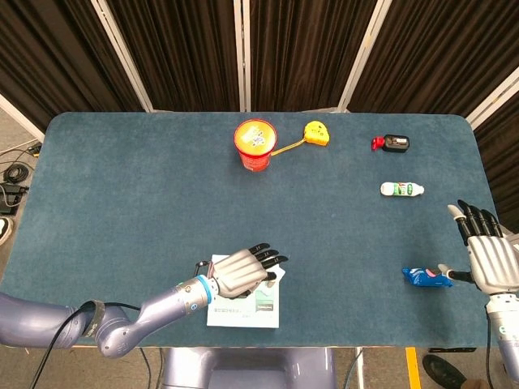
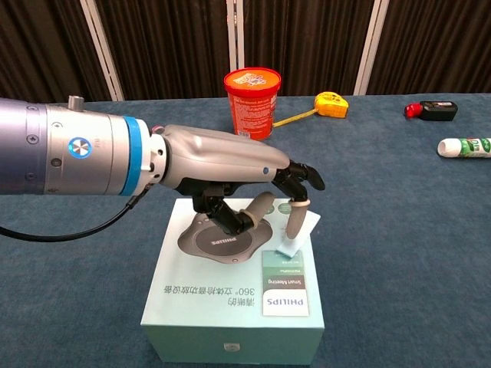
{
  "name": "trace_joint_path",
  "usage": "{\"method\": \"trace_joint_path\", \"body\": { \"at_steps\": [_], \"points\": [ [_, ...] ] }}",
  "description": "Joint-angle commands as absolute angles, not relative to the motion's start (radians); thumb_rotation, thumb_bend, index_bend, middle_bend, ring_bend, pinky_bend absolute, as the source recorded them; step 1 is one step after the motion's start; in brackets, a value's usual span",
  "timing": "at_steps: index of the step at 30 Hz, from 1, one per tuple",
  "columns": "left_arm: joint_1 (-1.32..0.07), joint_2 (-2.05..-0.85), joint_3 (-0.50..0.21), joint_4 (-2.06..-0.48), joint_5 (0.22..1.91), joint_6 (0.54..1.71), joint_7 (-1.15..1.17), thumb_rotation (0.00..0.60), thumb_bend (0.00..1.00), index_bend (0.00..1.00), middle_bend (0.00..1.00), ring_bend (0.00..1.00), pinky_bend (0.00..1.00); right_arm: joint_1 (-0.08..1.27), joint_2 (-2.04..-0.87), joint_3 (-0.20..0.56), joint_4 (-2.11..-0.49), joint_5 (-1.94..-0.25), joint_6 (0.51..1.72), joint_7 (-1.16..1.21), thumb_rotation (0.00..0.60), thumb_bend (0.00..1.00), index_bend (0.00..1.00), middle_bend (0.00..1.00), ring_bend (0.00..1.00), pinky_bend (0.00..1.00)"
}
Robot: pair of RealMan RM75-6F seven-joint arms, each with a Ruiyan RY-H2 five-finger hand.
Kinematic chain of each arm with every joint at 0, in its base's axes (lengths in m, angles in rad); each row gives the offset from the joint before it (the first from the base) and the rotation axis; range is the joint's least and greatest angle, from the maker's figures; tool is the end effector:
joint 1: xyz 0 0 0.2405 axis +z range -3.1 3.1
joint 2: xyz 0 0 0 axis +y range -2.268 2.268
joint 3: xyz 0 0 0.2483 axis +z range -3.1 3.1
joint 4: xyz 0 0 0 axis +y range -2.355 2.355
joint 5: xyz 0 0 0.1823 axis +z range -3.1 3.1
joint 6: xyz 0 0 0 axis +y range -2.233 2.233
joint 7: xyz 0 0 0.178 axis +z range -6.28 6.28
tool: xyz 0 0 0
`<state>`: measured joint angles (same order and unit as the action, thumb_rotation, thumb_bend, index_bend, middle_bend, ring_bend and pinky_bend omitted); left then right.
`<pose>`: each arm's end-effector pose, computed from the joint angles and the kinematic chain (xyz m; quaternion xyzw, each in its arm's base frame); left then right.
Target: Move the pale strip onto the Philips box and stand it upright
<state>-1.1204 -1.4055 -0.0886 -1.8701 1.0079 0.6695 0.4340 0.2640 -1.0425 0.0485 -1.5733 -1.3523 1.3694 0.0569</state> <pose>-0.0030 0.2860 -0.0361 -0.8973 -0.2846 -0.2979 0.1585 -0.2929 -0.2663 0.2035 0.6058 -0.3822 0.3725 0.5901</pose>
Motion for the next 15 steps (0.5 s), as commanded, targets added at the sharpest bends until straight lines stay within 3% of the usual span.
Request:
{"method": "trace_joint_path", "body": {
  "at_steps": [1, 15],
  "points": [
    [-1.127, -1.412, -0.081, -1.868, 1.007, 0.670, 0.435, 0.600, 0.97, 0.38, 0.00, 0.00, 0.00, 0.261, -1.042, 0.053, -1.575, -1.353, 1.368, 0.056, 0.600, 0.00, 0.00, 0.00, 0.00, 0.00],
    [-1.131, -1.432, -0.038, -1.858, 1.008, 0.692, 0.433, 0.600, 0.97, 0.38, 0.00, 0.00, 0.00, 0.245, -1.040, 0.076, -1.577, -1.364, 1.357, 0.057, 0.600, 0.00, 0.00, 0.00, 0.00, 0.00]
  ]
}}
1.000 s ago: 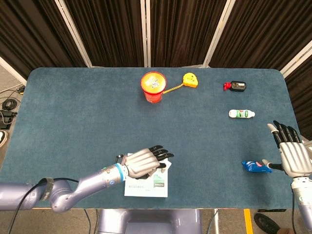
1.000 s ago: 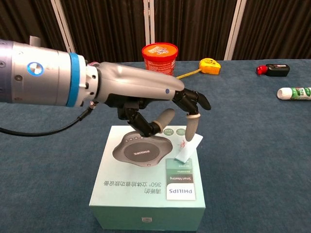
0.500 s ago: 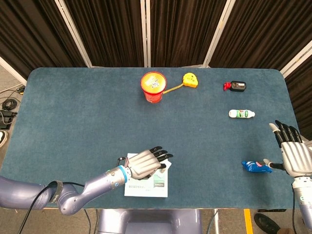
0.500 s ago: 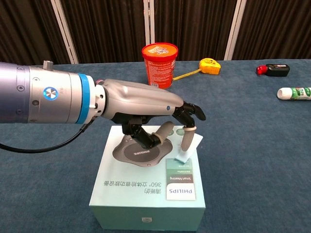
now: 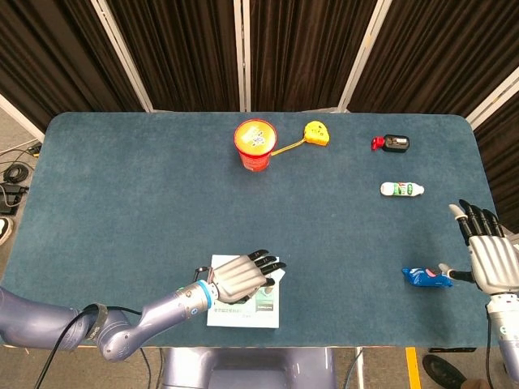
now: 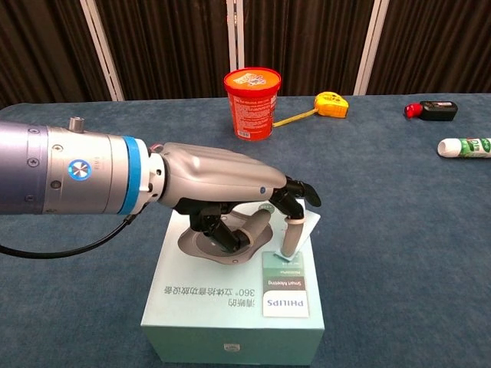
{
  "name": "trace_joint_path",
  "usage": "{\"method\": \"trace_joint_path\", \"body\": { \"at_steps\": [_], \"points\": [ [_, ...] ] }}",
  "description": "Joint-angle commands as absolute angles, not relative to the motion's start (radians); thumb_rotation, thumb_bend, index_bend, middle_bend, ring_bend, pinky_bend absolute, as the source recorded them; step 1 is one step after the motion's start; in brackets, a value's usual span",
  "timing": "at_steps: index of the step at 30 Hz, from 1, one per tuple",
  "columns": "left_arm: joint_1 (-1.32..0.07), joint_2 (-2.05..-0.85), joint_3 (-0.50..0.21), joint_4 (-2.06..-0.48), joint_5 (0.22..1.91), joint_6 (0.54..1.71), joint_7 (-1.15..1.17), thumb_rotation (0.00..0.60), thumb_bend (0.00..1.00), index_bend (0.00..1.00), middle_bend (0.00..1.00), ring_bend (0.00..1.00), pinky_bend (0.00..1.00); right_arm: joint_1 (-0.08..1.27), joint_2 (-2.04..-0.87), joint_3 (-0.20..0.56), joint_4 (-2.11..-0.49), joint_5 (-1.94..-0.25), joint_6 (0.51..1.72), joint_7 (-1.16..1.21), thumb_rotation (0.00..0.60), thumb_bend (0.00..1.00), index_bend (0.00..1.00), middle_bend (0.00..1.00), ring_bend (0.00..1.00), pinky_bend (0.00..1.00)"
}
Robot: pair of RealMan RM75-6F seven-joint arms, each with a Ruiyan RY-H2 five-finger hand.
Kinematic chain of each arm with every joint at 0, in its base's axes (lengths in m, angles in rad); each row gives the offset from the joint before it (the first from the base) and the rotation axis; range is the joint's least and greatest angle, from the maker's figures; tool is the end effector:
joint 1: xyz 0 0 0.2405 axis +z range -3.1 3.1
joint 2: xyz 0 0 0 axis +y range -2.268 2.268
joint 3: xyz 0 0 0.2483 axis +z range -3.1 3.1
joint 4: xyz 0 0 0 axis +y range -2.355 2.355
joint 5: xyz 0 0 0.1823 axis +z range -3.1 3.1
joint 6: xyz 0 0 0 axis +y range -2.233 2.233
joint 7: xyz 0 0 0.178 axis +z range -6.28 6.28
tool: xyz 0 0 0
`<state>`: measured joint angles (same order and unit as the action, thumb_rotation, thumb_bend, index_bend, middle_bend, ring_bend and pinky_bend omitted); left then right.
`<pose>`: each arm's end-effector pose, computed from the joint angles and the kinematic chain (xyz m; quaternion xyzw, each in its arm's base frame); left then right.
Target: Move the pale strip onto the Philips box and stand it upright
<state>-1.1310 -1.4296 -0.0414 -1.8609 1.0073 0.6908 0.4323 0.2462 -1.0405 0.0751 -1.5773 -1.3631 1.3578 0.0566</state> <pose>-0.0109 0.2797 -0.0453 -0.9017 -0.2863 -0.2848 0.1547 -0.2926 -0.2656 0.2051 0.6029 -0.3827 0.3752 0.5911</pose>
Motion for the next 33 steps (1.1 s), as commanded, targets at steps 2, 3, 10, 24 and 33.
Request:
{"method": "trace_joint_path", "body": {
  "at_steps": [2, 3, 10, 24, 33],
  "points": [
    [-1.131, -1.437, -0.032, -1.854, 1.008, 0.695, 0.436, 0.600, 0.97, 0.38, 0.00, 0.00, 0.00, 0.244, -1.040, 0.079, -1.577, -1.365, 1.356, 0.057, 0.600, 0.00, 0.00, 0.00, 0.00, 0.00],
    [-1.131, -1.440, -0.029, -1.852, 1.008, 0.697, 0.436, 0.600, 0.97, 0.38, 0.00, 0.00, 0.00, 0.243, -1.040, 0.080, -1.577, -1.365, 1.356, 0.058, 0.600, 0.00, 0.00, 0.00, 0.00, 0.00],
    [-1.121, -1.444, -0.031, -1.850, 1.019, 0.724, 0.423, 0.600, 0.96, 0.38, 0.00, 0.00, 0.00, 0.238, -1.039, 0.089, -1.574, -1.367, 1.350, 0.062, 0.600, 0.00, 0.00, 0.00, 0.00, 0.00],
    [-1.094, -1.436, 0.001, -1.859, 1.091, 0.737, 0.408, 0.600, 0.96, 0.38, 0.00, 0.00, 0.00, 0.229, -1.037, 0.102, -1.576, -1.372, 1.344, 0.064, 0.600, 0.00, 0.00, 0.00, 0.00, 0.00],
    [-1.082, -1.439, -0.005, -1.853, 1.108, 0.751, 0.400, 0.600, 0.96, 0.38, 0.00, 0.00, 0.00, 0.226, -1.037, 0.107, -1.575, -1.374, 1.339, 0.064, 0.600, 0.00, 0.00, 0.00, 0.00, 0.00]
  ]
}}
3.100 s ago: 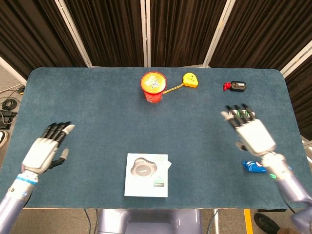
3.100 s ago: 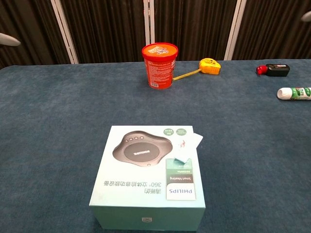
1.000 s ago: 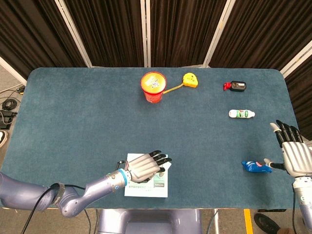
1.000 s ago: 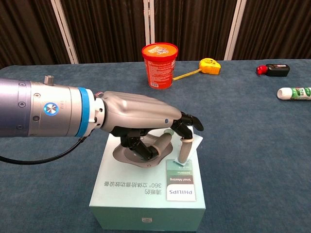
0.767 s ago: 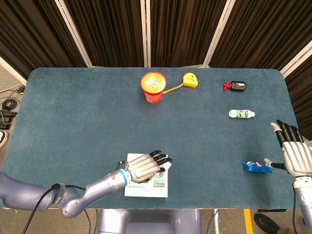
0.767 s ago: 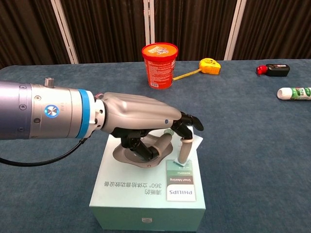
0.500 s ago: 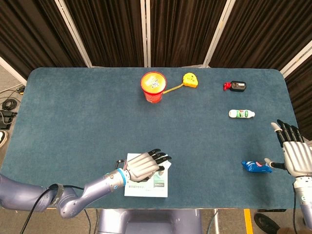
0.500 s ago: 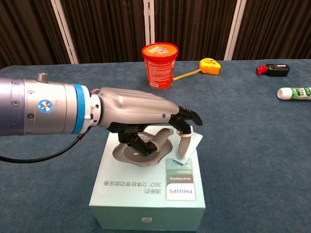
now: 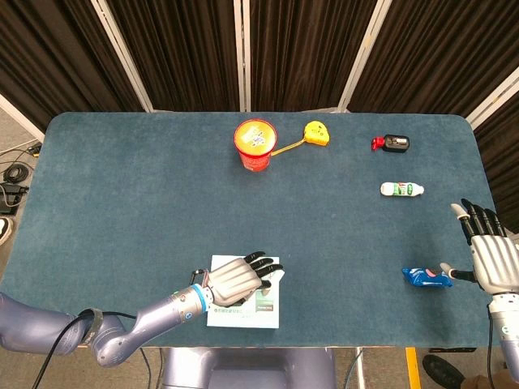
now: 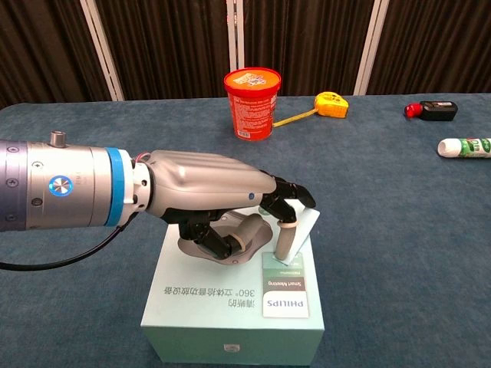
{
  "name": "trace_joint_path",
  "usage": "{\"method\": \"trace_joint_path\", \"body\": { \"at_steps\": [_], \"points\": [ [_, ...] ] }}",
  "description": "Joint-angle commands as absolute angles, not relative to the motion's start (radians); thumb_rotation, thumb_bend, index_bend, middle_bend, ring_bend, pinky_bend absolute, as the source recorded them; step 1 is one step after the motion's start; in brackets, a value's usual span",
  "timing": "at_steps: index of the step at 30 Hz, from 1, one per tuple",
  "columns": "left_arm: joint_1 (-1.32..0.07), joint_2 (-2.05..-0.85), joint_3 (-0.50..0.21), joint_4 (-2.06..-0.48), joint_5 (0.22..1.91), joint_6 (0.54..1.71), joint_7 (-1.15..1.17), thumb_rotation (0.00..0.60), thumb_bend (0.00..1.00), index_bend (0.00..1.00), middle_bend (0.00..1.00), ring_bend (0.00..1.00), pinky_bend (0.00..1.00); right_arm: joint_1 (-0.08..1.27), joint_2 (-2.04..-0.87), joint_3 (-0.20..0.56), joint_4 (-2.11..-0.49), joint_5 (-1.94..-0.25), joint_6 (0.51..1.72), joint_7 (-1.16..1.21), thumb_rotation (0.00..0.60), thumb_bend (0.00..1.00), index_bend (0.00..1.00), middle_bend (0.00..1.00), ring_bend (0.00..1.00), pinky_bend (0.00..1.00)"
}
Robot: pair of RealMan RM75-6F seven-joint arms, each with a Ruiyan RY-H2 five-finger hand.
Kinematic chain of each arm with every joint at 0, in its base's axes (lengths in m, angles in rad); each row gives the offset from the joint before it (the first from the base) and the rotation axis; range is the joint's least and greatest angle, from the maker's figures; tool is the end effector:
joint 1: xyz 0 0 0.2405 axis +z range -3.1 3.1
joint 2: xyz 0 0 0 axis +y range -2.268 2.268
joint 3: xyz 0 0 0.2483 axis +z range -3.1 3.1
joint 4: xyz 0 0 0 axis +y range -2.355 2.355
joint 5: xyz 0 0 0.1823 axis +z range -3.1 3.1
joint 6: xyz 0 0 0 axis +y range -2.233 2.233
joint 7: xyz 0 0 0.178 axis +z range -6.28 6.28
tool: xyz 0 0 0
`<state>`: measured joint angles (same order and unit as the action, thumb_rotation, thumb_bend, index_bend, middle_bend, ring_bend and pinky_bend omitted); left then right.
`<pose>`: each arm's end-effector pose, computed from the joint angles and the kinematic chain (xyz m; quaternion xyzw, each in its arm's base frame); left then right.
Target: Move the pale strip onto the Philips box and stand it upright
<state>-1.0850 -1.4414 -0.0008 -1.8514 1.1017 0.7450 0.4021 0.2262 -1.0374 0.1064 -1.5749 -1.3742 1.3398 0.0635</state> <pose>-0.0227 0.2741 -0.0452 -0.8987 -0.2804 -0.2975 0.1590 -0.2938 -0.2653 0.2079 0.5992 -0.3841 0.3771 0.5926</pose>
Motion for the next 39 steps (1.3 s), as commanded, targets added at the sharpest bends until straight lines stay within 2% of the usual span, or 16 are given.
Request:
{"method": "trace_joint_path", "body": {
  "at_steps": [1, 17, 39],
  "points": [
    [-1.080, -1.437, -0.008, -1.855, 1.113, 0.755, 0.397, 0.600, 0.96, 0.38, 0.00, 0.00, 0.00, 0.225, -1.037, 0.108, -1.575, -1.373, 1.339, 0.065, 0.600, 0.00, 0.00, 0.00, 0.00, 0.00],
    [-1.060, -1.446, 0.005, -1.847, 1.128, 0.755, 0.396, 0.600, 0.96, 0.38, 0.00, 0.00, 0.00, 0.219, -1.034, 0.116, -1.577, -1.379, 1.339, 0.070, 0.600, 0.00, 0.00, 0.00, 0.00, 0.00],
    [-1.042, -1.447, -0.014, -1.853, 1.158, 0.764, 0.381, 0.600, 0.96, 0.38, 0.00, 0.00, 0.00, 0.214, -1.032, 0.124, -1.577, -1.381, 1.333, 0.071, 0.600, 0.00, 0.00, 0.00, 0.00, 0.00]
  ]
}}
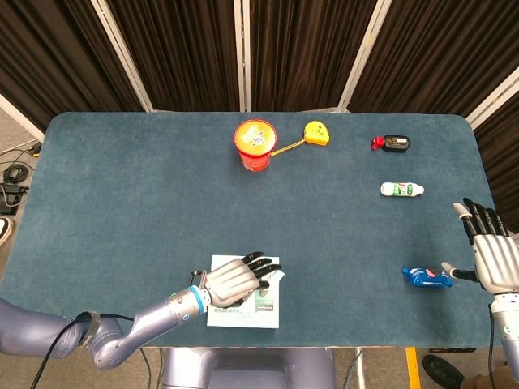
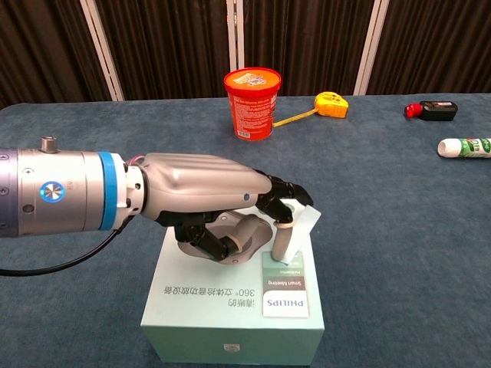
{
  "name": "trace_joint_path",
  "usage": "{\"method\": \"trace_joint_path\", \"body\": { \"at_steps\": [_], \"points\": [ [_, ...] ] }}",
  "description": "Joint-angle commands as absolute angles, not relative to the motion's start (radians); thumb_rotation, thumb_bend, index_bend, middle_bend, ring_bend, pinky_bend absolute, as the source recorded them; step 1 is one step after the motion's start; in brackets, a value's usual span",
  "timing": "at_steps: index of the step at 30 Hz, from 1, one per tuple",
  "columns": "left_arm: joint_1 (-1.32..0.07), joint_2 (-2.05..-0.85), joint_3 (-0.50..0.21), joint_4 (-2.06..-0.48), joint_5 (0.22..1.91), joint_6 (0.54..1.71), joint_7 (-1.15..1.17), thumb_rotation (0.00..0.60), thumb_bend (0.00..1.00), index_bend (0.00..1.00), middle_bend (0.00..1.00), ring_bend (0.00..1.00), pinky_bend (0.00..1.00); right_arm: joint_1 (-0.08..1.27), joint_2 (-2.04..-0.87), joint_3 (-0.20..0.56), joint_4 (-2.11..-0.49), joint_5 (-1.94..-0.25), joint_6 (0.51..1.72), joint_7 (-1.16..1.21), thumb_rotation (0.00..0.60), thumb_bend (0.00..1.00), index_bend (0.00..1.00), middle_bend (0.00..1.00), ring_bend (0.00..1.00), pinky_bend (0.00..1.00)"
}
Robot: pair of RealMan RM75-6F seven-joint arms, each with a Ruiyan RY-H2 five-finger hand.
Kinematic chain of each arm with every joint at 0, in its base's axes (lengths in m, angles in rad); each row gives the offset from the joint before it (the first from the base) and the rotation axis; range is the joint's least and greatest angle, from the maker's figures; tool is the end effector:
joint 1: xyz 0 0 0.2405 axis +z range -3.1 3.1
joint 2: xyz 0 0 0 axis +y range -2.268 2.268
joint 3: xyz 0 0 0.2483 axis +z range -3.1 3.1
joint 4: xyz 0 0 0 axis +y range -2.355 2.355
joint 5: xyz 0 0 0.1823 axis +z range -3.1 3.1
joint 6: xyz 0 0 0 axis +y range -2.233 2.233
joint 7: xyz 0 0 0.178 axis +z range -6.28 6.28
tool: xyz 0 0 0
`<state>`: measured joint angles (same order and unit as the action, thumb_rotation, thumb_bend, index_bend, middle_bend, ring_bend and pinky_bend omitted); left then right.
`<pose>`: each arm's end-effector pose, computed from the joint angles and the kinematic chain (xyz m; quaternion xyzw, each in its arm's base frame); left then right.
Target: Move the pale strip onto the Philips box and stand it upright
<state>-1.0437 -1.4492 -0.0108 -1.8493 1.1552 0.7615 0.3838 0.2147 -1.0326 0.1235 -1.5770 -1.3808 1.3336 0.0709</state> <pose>-0.0241 0.2714 -0.0432 -0.8919 -0.2834 -0.3148 0.1584 -0.2937 -0.2649 0.2106 0.5961 -0.3848 0.3802 0.5933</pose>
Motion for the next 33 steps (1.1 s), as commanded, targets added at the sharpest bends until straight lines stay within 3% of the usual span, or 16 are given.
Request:
{"method": "trace_joint_path", "body": {
  "at_steps": [1, 33],
  "points": [
    [-1.042, -1.446, -0.015, -1.854, 1.159, 0.765, 0.379, 0.600, 0.96, 0.38, 0.00, 0.00, 0.00, 0.214, -1.032, 0.124, -1.577, -1.381, 1.333, 0.071, 0.600, 0.00, 0.00, 0.00, 0.00, 0.00],
    [-1.024, -1.447, -0.006, -1.843, 1.144, 0.760, 0.392, 0.600, 0.96, 0.38, 0.00, 0.00, 0.00, 0.209, -1.028, 0.129, -1.579, -1.383, 1.330, 0.078, 0.600, 0.00, 0.00, 0.00, 0.00, 0.00]
  ]
}}
